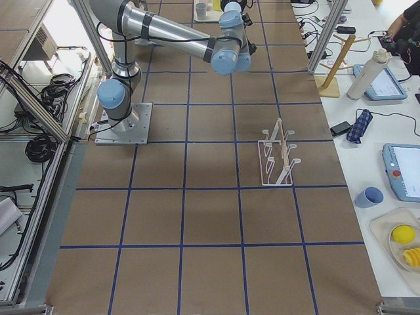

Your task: Transfer IKEA cup to right arm and place on rack

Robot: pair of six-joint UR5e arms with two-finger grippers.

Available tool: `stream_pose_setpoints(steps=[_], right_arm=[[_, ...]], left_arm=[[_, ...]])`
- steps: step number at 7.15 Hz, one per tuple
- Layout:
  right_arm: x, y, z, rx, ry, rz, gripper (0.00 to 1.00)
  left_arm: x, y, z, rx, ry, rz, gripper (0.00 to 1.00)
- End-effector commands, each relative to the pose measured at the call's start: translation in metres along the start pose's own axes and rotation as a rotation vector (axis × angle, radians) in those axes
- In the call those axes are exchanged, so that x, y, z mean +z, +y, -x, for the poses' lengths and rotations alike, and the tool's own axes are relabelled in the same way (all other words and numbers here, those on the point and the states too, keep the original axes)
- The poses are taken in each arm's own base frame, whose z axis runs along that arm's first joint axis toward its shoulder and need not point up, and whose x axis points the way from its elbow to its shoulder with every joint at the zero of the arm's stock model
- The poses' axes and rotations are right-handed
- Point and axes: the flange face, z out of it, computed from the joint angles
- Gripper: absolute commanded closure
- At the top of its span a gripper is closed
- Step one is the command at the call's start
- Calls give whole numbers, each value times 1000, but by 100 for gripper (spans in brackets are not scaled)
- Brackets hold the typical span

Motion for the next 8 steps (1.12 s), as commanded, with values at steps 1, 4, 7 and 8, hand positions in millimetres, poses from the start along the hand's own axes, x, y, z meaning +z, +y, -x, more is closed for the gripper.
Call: stream_pose_setpoints(steps=[1, 4, 7, 8], right_arm=[[-18, -4, 7, -22, -10, -30, 57], [-34, -10, 13, -69, 7, -61, 76], [-75, -17, 23, -294, 213, -180, 81], [-84, -22, 27, -407, 339, -238, 82]], left_arm=[[0, 1, -2, 2, 0, 0, 47], [-5, -1, -4, -10, 1, -8, 21], [-50, -14, -19, -21, -94, -55, 16], [-85, -24, -23, -8, -251, -91, 16]])
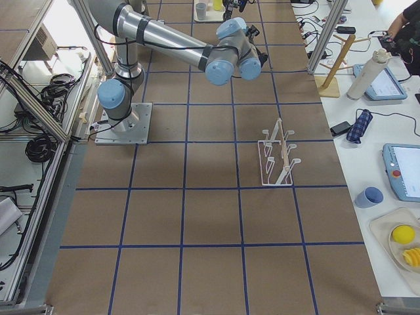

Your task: Transfer IKEA cup to right arm and place on rack

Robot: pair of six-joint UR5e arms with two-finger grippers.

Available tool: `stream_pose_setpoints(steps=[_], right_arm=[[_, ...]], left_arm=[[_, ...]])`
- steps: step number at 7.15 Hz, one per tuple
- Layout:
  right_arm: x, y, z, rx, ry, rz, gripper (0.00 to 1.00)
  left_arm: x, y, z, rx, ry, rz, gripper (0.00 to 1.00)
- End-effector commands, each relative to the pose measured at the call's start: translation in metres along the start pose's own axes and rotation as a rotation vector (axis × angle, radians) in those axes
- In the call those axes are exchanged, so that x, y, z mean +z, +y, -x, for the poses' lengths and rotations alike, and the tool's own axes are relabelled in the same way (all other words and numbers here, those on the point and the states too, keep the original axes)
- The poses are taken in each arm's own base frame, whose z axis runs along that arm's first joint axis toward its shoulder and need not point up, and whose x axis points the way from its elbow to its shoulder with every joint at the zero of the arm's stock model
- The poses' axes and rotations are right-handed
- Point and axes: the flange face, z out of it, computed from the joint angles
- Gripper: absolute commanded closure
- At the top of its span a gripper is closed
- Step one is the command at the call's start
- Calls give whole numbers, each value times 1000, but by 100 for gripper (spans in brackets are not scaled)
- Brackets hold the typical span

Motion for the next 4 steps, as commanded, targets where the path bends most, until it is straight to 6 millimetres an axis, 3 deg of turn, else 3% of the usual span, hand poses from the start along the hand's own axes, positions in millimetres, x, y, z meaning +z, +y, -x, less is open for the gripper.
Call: stream_pose_setpoints(steps=[1, 2, 3, 4], right_arm=[[-20, -15, 1, -247, 287, -129, 82], [-28, -20, 0, -310, 390, -179, 81], [-42, -27, 4, -399, 537, -270, 85], [-60, -30, 7, -445, 699, -351, 91]], left_arm=[[-72, -24, -5, 2, -273, -117, 15], [-97, -32, -17, 24, -394, -199, 11], [-113, -40, -26, 109, -600, -288, 0], [-127, -45, -30, 138, -775, -339, 0]])
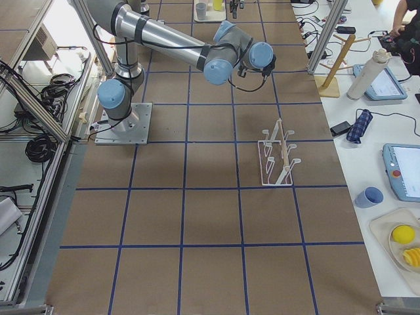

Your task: Transfer IKEA cup to right arm and place on rack

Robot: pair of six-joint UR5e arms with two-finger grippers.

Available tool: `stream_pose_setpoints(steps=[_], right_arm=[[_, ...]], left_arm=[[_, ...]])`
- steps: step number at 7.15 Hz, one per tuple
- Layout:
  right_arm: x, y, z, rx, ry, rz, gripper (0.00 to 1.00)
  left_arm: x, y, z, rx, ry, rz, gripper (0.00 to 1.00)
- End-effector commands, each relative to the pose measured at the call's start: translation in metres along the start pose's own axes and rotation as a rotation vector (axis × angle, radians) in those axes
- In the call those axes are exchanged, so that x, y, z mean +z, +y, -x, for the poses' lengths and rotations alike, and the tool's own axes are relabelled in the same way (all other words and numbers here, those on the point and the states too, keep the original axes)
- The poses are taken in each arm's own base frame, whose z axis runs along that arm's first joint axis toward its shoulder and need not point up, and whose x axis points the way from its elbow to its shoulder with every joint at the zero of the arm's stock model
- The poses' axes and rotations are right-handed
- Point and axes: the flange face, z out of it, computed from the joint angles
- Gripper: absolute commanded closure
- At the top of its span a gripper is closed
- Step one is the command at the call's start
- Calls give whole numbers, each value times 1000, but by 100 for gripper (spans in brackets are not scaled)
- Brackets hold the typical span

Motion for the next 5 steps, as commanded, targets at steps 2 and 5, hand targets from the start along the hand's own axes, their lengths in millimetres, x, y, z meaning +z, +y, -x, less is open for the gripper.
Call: stream_pose_setpoints(steps=[2, 5], right_arm=[[-57, -27, -9, -111, 430, -176, 96], [-94, -54, -16, -201, 687, -424, 96]], left_arm=[[-42, -18, 9, 126, -514, -144, 0], [-80, 16, -12, 170, -813, -164, 0]])
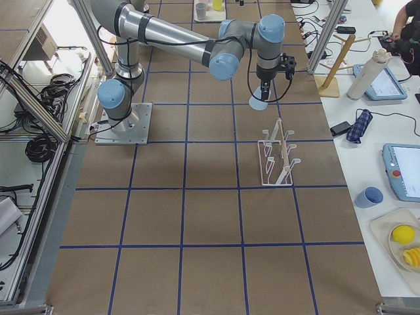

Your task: Transfer IKEA cup to right arm and place on rack

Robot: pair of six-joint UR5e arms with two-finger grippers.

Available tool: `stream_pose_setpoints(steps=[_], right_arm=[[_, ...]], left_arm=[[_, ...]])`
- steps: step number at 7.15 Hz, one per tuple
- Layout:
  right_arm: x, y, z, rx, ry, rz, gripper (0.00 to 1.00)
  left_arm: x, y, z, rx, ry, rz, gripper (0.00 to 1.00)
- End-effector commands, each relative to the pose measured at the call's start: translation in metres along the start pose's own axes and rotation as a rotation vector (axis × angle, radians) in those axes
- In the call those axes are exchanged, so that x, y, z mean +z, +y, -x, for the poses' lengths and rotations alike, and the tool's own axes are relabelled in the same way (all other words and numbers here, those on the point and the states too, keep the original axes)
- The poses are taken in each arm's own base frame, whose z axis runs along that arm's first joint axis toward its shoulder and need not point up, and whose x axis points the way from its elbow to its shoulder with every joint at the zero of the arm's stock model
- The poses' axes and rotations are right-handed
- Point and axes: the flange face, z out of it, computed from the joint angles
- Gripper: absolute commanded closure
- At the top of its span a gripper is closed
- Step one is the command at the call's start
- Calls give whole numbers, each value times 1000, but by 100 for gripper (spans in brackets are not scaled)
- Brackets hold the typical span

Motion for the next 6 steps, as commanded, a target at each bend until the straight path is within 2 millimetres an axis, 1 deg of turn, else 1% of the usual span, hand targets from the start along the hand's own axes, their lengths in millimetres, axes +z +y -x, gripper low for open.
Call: stream_pose_setpoints(steps=[1, 2, 3, 4, 5, 6], right_arm=[[-2, -12, -16, -12, 116, -82, 96], [8, -14, -28, 1, 119, -77, 96], [19, -11, -49, 34, 116, -56, 96], [21, -9, -62, 54, 108, -43, 95], [24, -6, -61, 53, 102, -31, 95], [29, -5, -61, 52, 99, -24, 95]], left_arm=[[-28, 32, -9, 45, -187, 25, 0], [-35, 48, -28, 77, -190, 46, 0], [-38, 62, -48, 116, -188, 53, 0], [-40, 72, -66, 154, -175, 48, 0], [-42, 80, -76, 176, -171, 42, 0], [-39, 88, -76, 183, -167, 51, 0]])
